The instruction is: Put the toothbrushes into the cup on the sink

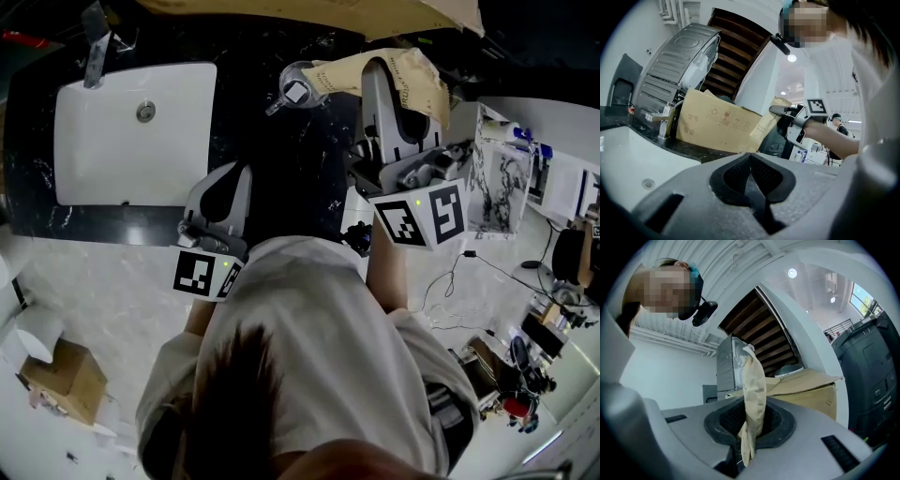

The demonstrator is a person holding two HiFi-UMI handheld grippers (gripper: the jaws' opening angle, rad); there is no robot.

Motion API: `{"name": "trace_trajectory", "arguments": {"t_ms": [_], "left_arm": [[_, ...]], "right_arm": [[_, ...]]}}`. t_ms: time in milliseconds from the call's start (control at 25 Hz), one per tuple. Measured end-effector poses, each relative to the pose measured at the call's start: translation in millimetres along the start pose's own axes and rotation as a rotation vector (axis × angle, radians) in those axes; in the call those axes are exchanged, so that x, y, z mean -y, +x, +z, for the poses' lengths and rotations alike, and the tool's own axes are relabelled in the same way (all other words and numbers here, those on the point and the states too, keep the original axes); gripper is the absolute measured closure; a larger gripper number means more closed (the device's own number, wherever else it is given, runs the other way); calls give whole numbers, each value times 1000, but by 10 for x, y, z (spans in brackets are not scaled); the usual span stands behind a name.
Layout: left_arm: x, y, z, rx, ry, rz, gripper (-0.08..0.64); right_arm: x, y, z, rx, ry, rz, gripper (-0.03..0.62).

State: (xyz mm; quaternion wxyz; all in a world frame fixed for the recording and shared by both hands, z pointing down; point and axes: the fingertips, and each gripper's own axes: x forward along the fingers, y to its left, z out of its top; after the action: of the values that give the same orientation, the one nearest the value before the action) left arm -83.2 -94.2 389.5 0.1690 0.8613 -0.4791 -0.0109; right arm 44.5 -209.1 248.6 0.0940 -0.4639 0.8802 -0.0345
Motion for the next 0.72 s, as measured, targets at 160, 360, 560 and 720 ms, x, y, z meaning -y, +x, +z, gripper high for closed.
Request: {"name": "trace_trajectory", "arguments": {"t_ms": [160,360,560,720], "left_arm": [[-7,23,-42,-10,-8,0,545],[-29,35,-64,-15,-4,9,545],[-43,33,-78,-20,0,11,545],[-38,36,-82,-22,-1,10,545]], "right_arm": [[4,32,-122,-20,8,1,549],[7,66,-261,-41,13,7,549],[8,89,-415,-69,6,5,549],[23,105,-553,-102,-18,-4,549]]}}
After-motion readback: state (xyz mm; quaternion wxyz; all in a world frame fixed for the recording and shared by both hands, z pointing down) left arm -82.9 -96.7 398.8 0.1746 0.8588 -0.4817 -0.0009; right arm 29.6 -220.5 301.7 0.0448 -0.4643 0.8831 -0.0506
